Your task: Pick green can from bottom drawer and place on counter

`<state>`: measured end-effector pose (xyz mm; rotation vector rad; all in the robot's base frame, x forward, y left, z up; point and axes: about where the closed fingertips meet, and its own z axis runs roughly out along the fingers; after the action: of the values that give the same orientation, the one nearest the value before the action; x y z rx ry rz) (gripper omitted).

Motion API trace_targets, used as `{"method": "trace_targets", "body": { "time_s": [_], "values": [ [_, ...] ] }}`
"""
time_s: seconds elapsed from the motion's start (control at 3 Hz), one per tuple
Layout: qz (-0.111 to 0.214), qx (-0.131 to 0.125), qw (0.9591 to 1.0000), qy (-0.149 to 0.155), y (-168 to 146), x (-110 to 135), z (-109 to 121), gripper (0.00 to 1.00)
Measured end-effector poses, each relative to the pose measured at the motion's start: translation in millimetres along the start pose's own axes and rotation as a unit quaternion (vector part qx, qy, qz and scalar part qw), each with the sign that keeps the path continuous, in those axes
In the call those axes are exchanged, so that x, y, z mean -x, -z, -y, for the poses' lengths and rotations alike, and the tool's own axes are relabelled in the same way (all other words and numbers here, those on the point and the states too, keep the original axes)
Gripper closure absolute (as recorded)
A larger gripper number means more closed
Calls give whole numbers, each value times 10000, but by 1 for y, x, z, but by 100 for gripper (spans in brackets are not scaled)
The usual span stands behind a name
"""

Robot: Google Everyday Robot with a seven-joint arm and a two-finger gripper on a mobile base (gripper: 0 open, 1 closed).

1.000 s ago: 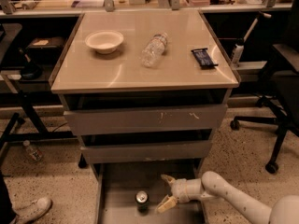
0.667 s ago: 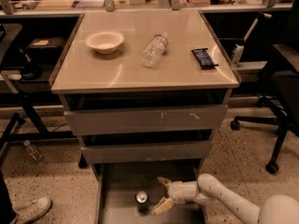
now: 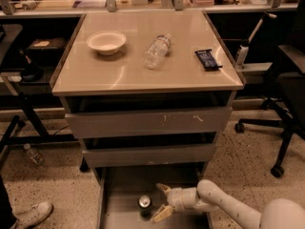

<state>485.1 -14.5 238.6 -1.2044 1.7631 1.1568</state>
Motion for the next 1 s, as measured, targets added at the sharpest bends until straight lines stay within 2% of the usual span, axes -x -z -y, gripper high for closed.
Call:
{"method": "trace_targets", "body": {
  "time_s": [0.33, 0.67, 1.0],
  "values": [
    [-62, 39, 9994, 328, -19, 11, 2, 0],
    [-11, 29, 9987, 516, -47, 16, 11, 0],
    [-11, 31, 9987, 518, -47, 16, 10, 0]
  ]
}}
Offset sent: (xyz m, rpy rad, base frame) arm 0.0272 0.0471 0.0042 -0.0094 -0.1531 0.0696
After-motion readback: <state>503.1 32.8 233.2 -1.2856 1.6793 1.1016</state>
